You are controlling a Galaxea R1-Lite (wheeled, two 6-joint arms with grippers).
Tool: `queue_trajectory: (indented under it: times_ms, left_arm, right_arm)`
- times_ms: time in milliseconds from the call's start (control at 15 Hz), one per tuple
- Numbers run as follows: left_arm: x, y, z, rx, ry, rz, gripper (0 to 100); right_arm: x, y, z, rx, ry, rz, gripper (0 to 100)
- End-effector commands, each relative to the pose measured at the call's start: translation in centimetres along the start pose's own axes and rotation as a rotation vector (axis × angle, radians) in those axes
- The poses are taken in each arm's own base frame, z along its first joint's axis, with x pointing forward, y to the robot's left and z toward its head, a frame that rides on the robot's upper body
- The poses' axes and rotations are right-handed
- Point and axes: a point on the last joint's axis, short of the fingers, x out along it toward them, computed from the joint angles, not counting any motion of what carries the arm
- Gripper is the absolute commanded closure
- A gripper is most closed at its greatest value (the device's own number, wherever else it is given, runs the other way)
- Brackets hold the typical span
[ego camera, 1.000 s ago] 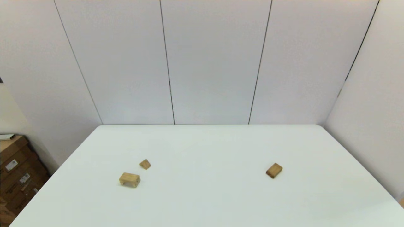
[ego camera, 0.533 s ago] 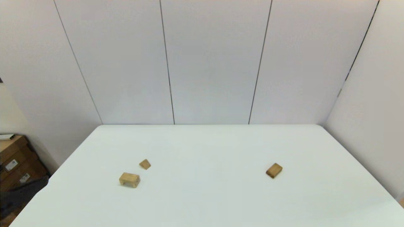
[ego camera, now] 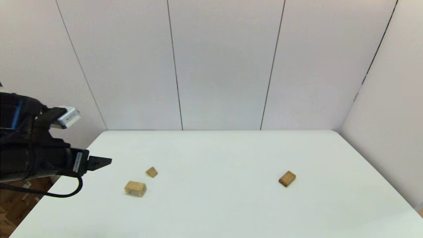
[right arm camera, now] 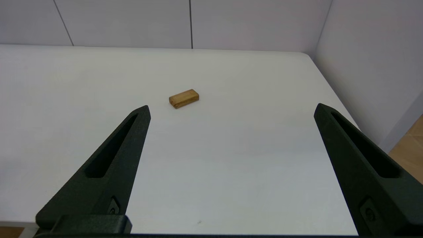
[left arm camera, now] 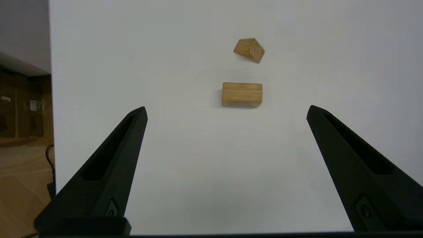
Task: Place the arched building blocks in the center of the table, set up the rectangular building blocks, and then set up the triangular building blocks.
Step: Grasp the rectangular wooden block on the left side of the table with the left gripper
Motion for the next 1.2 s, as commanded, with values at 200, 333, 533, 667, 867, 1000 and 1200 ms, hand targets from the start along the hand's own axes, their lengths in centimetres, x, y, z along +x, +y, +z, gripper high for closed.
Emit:
queue_trajectory:
  times_ms: [200, 333, 533, 667, 867, 1000, 1200]
  left_arm:
    - [7.6, 0.5, -1.7, 0.098, 0.261, -0.036, 0]
    - [8.8, 0.6, -2.2, 0.143, 0.305, -0.058, 0]
    - [10.4, 0.6, -3.3, 0.25, 0.379, -0.091, 0]
    - [11.5, 0.7, -3.3, 0.343, 0.395, -0.118, 0]
    - [12.5, 0.8, -3.4, 0.536, 0.413, -0.172, 0]
    - [12.3, 0.8, -3.3, 0.73, 0.444, -0.238, 0]
    - [11.9, 0.7, -2.8, 0.897, 0.488, -0.322, 0]
  right_arm:
    - [0.0, 0.0, 0.0, -0.001, -0.001, 0.001, 0]
    - [0.0, 0.0, 0.0, 0.0, 0.001, 0.001, 0]
    - [0.0, 0.0, 0.0, -0.001, -0.001, 0.001, 0]
    - [0.0, 0.0, 0.0, -0.001, -0.001, 0.001, 0]
    - [0.0, 0.0, 0.0, -0.001, -0.001, 0.001, 0]
    - [0.0, 0.0, 0.0, -0.001, -0.001, 0.001, 0]
    - [0.0, 0.0, 0.0, 0.0, 0.001, 0.001, 0]
